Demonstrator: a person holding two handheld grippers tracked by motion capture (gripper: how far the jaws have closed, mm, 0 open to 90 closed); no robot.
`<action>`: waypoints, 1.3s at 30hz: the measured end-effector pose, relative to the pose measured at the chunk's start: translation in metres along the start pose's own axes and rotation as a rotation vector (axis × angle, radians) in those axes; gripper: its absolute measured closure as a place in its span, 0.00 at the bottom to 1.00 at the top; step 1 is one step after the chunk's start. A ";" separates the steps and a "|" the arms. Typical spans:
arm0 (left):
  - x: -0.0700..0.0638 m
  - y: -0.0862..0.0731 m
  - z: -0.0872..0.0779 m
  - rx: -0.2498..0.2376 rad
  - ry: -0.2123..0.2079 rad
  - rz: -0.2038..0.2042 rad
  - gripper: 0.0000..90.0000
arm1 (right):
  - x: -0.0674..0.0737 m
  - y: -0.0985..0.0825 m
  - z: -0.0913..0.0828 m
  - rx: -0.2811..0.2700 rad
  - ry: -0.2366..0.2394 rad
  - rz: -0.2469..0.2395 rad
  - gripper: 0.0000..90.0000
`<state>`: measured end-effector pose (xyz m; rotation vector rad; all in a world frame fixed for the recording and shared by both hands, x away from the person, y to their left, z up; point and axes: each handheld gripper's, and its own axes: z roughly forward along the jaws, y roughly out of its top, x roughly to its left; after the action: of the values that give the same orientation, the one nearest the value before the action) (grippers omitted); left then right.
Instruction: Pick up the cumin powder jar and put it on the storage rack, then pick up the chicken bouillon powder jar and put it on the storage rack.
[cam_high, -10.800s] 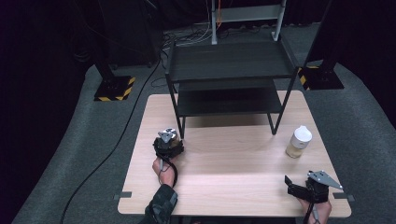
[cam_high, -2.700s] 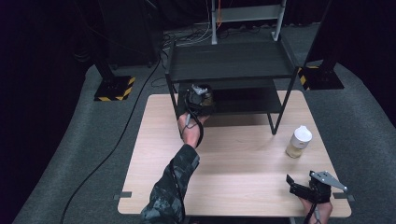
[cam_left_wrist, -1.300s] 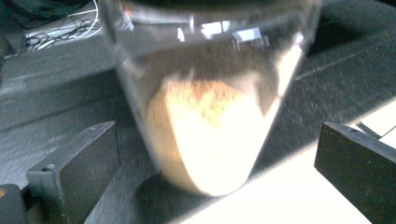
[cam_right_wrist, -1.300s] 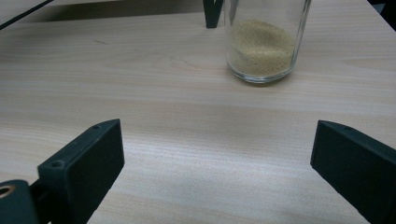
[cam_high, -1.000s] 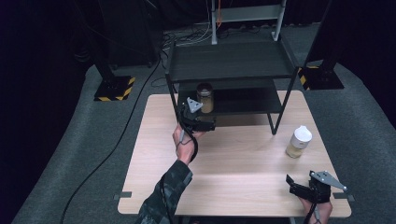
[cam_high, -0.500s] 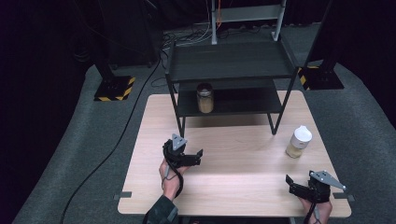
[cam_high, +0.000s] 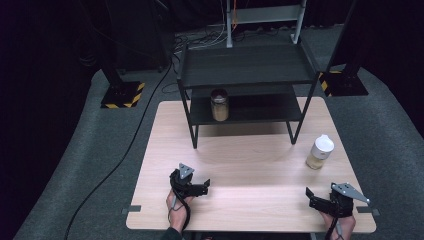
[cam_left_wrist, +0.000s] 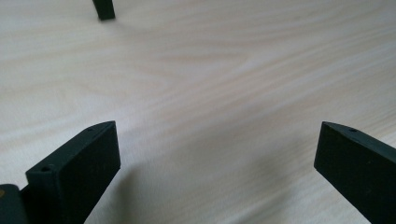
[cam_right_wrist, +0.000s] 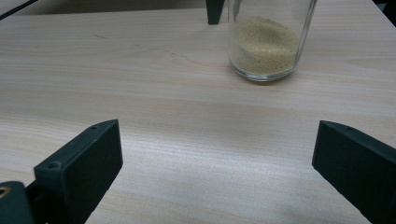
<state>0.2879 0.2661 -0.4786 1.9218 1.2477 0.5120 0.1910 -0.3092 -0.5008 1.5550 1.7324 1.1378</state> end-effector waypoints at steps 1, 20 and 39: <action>0.001 0.000 0.001 0.006 -0.004 -0.001 0.00 | 0.000 0.000 0.000 0.001 0.001 0.001 0.00; -0.014 0.010 0.007 0.068 0.052 0.048 0.00 | 0.000 -0.001 0.000 -0.006 0.002 0.000 0.00; -0.013 0.011 0.008 0.073 0.045 0.060 0.00 | 0.004 -0.003 -0.001 -0.018 -0.018 -0.008 0.00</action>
<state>0.2937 0.2488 -0.4738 2.0239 1.2565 0.5506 0.1874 -0.3055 -0.5025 1.5415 1.7104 1.1298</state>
